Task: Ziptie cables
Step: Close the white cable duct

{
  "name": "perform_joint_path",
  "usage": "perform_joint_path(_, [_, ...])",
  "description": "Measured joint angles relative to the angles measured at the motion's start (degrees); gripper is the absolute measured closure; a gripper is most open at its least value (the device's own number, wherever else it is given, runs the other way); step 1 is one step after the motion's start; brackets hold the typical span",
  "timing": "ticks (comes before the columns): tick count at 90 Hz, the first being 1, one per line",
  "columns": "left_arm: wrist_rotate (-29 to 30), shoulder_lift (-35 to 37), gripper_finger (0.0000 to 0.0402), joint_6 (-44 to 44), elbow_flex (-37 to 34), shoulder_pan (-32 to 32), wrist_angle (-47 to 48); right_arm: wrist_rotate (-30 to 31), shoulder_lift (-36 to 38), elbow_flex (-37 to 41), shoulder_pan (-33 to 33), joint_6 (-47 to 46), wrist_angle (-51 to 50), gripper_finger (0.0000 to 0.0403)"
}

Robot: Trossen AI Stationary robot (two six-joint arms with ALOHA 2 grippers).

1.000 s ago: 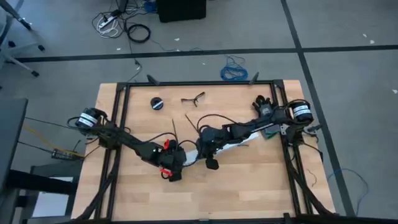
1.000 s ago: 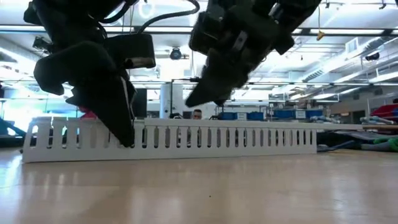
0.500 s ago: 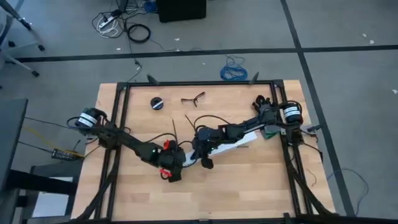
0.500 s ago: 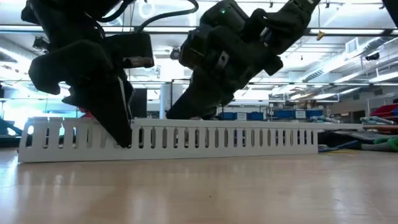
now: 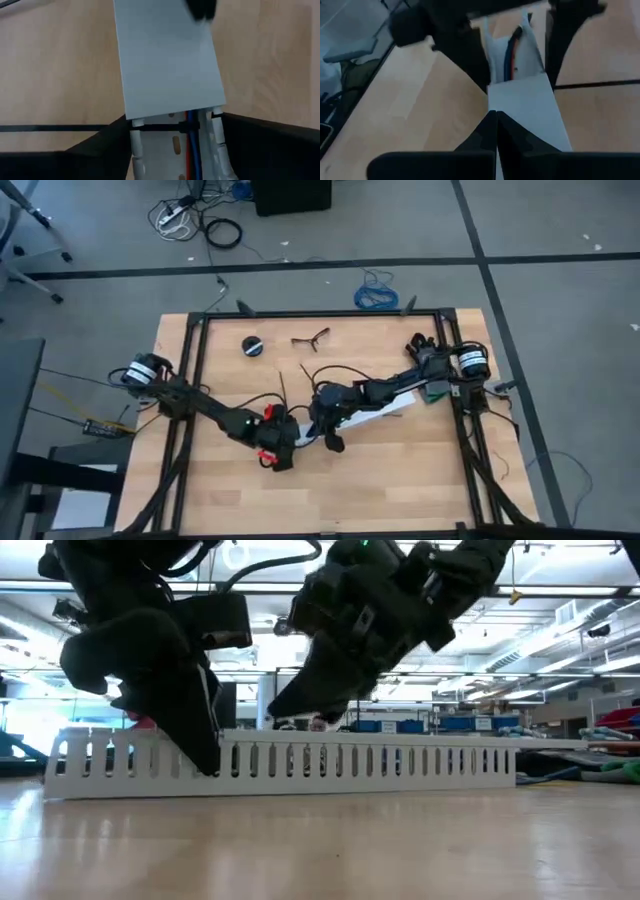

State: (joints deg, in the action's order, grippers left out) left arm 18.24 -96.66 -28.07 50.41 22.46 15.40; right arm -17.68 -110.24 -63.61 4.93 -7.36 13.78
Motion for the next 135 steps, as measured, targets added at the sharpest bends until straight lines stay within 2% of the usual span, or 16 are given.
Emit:
perform_joint_path(17, [-0.5, 0.0, 0.0103, -0.4, 0.0, 0.0, 0.2, 0.7, 0.7, 0.0, 0.2, 0.1, -4.0, 0.0403])
perform_joint_path(32, [-2.9, 0.0, 0.0082, -2.6, 0.0, 0.0, 2.6, 5.7, 0.7, -0.1, 0.2, 0.1, -8.1, 0.0403])
perform_joint_path(57, [-4.6, 1.3, 0.0078, -6.7, 0.0, 1.0, 6.7, 9.3, 0.7, -0.2, -0.2, -0.8, -10.3, 0.0403])
perform_joint_path(88, [-0.8, 1.4, 0.0078, -7.8, 0.0, 1.4, 6.7, 12.5, 0.7, -0.1, 0.6, -6.1, -10.0, 0.0403])
perform_joint_path(101, [0.4, 1.4, 0.0094, -7.9, 0.0, 1.4, 7.1, 11.0, 0.7, -0.1, 1.6, -6.5, -10.0, 0.0403])
perform_joint_path(121, [0.6, 1.5, 0.0148, -6.1, 0.0, 1.3, 7.4, 8.3, 1.2, 0.0, 1.8, -5.4, -7.6, 0.0403])
perform_joint_path(135, [0.7, 1.5, 0.0163, -5.1, 0.0, 1.3, 7.4, 6.5, 4.3, 0.1, 2.4, -3.2, -7.4, 0.0403])
